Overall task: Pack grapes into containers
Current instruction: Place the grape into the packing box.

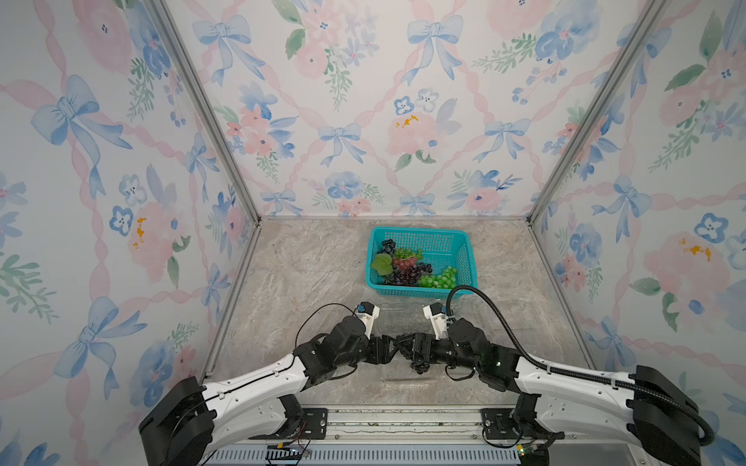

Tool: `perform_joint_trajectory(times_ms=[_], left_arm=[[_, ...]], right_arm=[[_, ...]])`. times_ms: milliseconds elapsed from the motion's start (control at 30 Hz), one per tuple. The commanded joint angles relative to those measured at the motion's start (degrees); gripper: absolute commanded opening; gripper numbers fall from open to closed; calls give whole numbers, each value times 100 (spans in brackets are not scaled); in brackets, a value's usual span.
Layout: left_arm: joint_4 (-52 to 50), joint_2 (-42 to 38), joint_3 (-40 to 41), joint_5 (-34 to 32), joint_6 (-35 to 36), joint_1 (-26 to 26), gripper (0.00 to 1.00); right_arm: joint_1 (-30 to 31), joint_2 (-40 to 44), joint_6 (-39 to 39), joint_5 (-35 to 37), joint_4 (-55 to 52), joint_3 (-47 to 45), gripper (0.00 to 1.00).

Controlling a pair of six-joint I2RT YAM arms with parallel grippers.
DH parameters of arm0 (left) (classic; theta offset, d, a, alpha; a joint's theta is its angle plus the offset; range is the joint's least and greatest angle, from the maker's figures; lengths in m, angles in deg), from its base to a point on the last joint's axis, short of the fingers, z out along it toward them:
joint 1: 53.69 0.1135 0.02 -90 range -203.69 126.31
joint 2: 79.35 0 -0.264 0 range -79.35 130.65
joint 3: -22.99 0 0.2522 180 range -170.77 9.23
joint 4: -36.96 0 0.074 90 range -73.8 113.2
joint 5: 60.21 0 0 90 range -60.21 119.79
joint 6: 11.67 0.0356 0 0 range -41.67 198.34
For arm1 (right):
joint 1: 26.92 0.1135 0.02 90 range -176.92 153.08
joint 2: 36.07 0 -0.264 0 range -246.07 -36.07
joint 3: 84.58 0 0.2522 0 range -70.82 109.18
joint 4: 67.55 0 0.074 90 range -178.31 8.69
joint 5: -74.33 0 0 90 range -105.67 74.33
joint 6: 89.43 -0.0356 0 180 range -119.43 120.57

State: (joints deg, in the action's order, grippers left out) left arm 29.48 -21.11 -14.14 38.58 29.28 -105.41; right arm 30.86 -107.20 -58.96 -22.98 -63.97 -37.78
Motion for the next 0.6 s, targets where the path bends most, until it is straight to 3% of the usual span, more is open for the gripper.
perform_joint_trajectory(times_ms=[0,567], left_arm=[[744,14,17,405,-184,-162,76],[1194,401,-219,506,-860,-204,78]], right_arm=[[-32,-168,-342,145,748,-118,97],[62,-253,-924,559,1544,-319,97]])
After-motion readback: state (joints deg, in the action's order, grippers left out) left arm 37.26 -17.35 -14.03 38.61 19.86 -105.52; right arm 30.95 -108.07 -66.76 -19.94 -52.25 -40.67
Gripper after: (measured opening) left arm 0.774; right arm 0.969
